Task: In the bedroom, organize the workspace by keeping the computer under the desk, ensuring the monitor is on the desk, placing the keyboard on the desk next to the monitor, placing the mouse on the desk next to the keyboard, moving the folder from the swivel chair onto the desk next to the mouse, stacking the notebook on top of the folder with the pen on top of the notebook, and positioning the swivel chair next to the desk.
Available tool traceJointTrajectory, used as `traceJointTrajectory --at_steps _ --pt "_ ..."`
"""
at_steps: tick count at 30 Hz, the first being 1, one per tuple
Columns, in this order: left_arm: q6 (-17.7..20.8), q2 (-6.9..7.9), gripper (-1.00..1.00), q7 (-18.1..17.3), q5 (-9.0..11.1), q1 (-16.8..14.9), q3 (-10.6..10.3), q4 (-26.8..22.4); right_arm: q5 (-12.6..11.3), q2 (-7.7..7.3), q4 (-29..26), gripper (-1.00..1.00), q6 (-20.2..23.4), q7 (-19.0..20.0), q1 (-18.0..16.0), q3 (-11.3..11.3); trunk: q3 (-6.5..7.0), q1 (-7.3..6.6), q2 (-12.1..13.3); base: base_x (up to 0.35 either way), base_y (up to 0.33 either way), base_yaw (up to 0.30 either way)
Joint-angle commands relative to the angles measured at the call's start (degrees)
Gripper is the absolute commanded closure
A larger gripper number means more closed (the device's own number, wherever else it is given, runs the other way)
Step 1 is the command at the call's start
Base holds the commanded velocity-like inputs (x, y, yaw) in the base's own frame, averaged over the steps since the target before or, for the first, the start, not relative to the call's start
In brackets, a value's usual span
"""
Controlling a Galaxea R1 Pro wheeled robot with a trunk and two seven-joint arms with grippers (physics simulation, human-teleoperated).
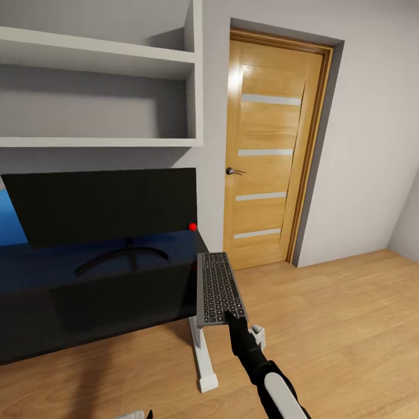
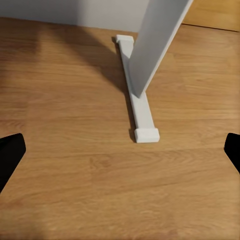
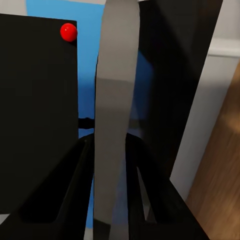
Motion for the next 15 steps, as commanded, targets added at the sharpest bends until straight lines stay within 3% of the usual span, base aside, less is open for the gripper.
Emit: traceJointTrajectory --at_steps 1,6,15 --pt "-0.4 0.03 -1.0 0.1 0.5 0.0 -0.1 -0.1 -0.7 0.0 1.7 1.0 0.0 -0.2 0.0 0.1 -0.05 0.0 0.0 0.0 0.0 0.084" --pt "-0.4 0.03 -1.0 0.1 0.5 0.0 -0.2 -0.1 -0.7 -0.06 1.7 1.0 0.0 -0.2 0.0 0.0 -0.05 0.0 0.0 0.0 0.0 0.103" --pt "-0.4 0.03 -1.0 0.1 0.6 0.0 -0.2 -0.1 -0.6 -0.19 1.7 1.0 0.2 -0.3 0.0 0.0 -0.05 0.0 0.0 0.0 0.0 0.009"
